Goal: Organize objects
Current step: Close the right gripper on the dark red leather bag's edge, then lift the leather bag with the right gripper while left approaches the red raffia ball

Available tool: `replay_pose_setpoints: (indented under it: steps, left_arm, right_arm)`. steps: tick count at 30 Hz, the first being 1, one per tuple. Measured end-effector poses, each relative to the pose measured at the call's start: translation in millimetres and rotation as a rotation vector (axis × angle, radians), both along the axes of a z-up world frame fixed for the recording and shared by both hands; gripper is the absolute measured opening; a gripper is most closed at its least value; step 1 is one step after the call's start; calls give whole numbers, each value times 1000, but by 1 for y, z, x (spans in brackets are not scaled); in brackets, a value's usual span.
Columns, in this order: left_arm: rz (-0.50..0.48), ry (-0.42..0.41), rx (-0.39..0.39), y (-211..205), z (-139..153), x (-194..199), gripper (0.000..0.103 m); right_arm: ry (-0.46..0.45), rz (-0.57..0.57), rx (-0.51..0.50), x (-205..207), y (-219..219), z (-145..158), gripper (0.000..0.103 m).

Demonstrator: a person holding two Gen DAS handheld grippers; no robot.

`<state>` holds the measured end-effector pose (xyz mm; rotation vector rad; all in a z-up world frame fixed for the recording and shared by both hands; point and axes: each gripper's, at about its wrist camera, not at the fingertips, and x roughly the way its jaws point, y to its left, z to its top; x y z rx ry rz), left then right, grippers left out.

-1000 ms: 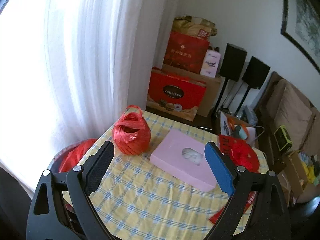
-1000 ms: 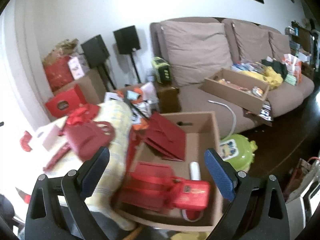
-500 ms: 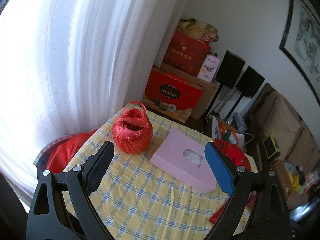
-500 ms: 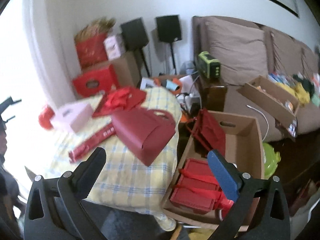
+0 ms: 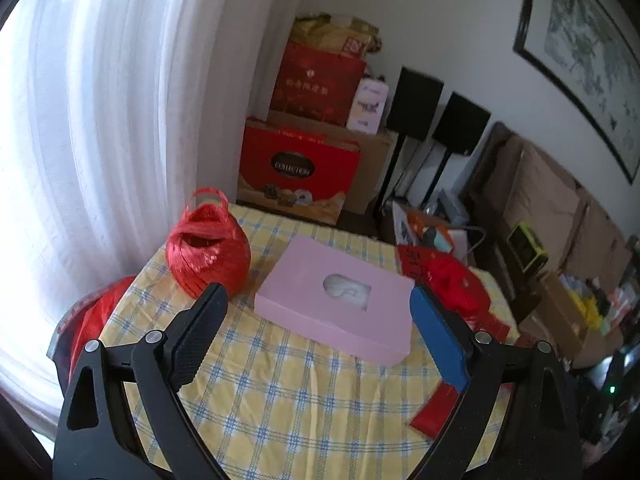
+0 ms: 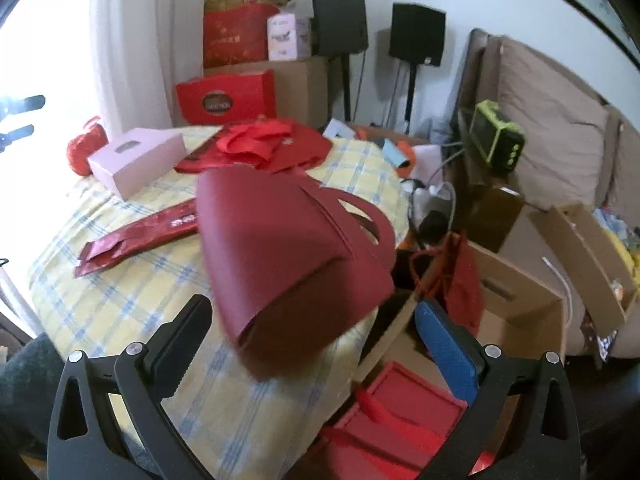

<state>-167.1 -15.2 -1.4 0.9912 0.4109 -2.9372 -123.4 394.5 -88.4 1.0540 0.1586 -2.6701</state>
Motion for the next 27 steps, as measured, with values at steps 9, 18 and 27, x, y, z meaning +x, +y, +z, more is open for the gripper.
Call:
replay_pose_setpoints:
  steps: [9,18,27]
  left_arm:
    - [89,-97,-45,4,-13,-10,92]
    - [30,-122,-13,10,-15,-13,92]
    - [71,-132,113,-27,-18,-11,92]
  right_arm:
    - [-83,120,-173,-37,14,-11,103]
    - [-94,140,-59,-46,-19,-23,103]
    - [-141,163,-36,-30,-40,-11,102]
